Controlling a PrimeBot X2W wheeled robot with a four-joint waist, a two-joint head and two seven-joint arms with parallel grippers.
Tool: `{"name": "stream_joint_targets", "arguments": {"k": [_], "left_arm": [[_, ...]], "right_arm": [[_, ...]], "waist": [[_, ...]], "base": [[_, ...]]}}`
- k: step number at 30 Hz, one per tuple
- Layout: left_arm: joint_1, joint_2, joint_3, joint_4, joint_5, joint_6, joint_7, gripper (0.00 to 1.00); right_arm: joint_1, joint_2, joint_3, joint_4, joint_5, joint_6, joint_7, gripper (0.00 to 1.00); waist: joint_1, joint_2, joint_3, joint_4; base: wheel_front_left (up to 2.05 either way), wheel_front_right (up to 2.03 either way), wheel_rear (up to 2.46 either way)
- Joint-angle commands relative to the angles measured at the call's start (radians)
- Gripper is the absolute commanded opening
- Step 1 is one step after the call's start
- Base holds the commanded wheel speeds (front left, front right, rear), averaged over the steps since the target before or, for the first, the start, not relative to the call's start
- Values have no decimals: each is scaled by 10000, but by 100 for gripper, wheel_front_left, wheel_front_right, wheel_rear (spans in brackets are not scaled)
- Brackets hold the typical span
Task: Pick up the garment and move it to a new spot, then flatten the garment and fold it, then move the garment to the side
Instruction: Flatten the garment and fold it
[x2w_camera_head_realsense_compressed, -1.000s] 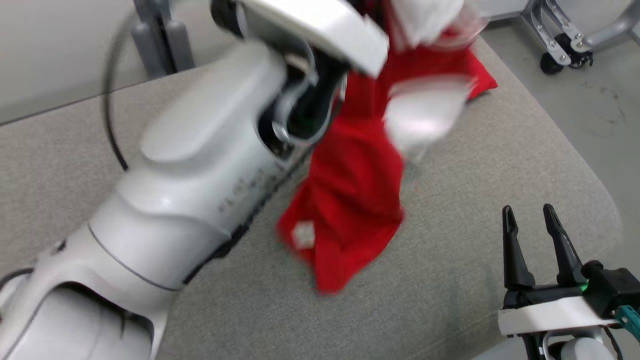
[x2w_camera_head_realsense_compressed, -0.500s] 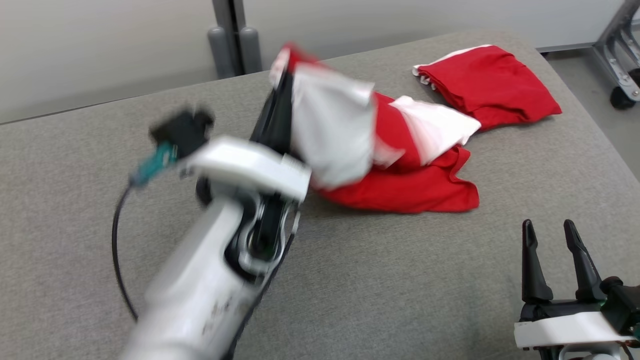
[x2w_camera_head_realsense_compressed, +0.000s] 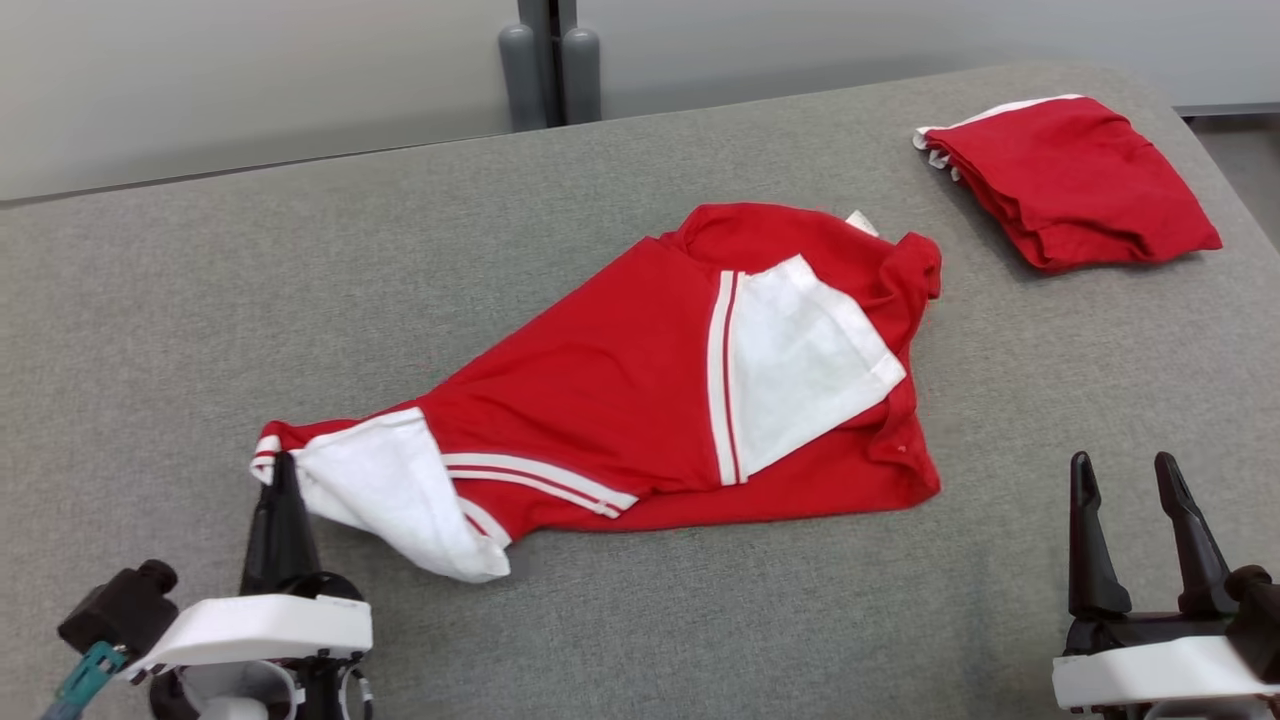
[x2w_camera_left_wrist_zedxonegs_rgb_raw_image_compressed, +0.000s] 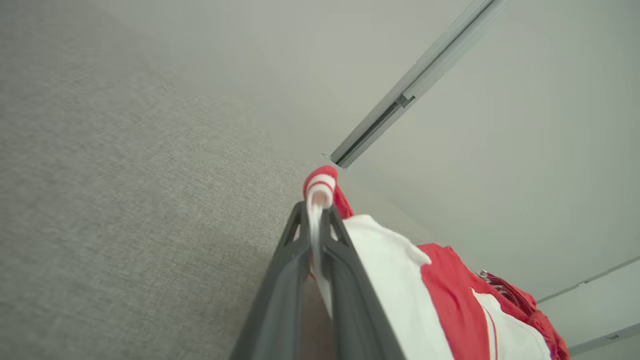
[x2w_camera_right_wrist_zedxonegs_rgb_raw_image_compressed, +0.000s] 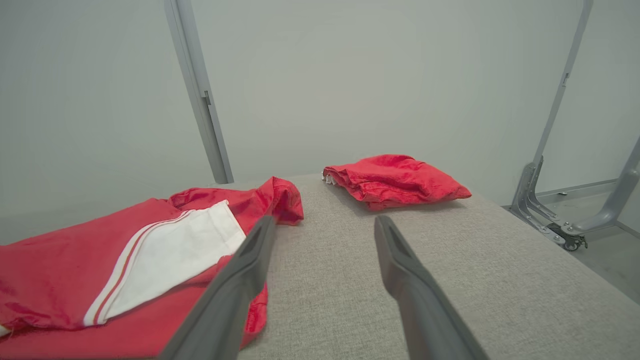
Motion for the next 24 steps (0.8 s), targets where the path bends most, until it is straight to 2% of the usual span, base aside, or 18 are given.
{"name": "stream_joint_targets", "arguments": {"k": [1, 7, 8, 9, 10, 15, 20, 24], "left_arm": [[45, 45, 328, -19, 461, -121, -1, 0], [-204, -50, 1037, 280, 1368, -520, -3, 0], [-221, -59, 1031, 280, 1298, -513, -3, 2], [-228, -65, 983, 262, 1233, -520, -2, 11], [-237, -63, 926, 232, 1268, -527, -2, 11], [-89, -60, 684, -3, 1170, -448, -3, 0], [23, -63, 392, -160, 1142, -343, -2, 0], [-71, -62, 157, -180, 1087, -299, -3, 0]], "right_arm": [[50, -53, 33, 9, -25, -19, -6, 100], [-64, -318, 774, 617, -85, -19, -7, 100], [-112, -375, 953, 774, -82, -19, -6, 100], [-160, -431, 1171, 938, -63, -19, -7, 100], [-215, -481, 1345, 1117, -21, -19, -6, 100], [-670, -644, 2364, 1893, 148, -19, -7, 100], [-1352, -815, 3262, 3105, -3, -19, -7, 100], [-2070, -810, 3452, 4383, -158, -19, -7, 100]], "waist": [[0, 0, 12, 109], [0, 0, 14, 275], [0, 0, 14, 298], [0, 0, 19, 323], [0, 0, 29, 352], [0, 0, 99, 531], [0, 0, 129, 754], [0, 0, 145, 934]], "base": [[0, 0, 0], [0, 0, 0], [0, 0, 0], [0, 0, 0], [0, 0, 0], [0, 0, 0], [0, 0, 0], [0, 0, 0]]}}
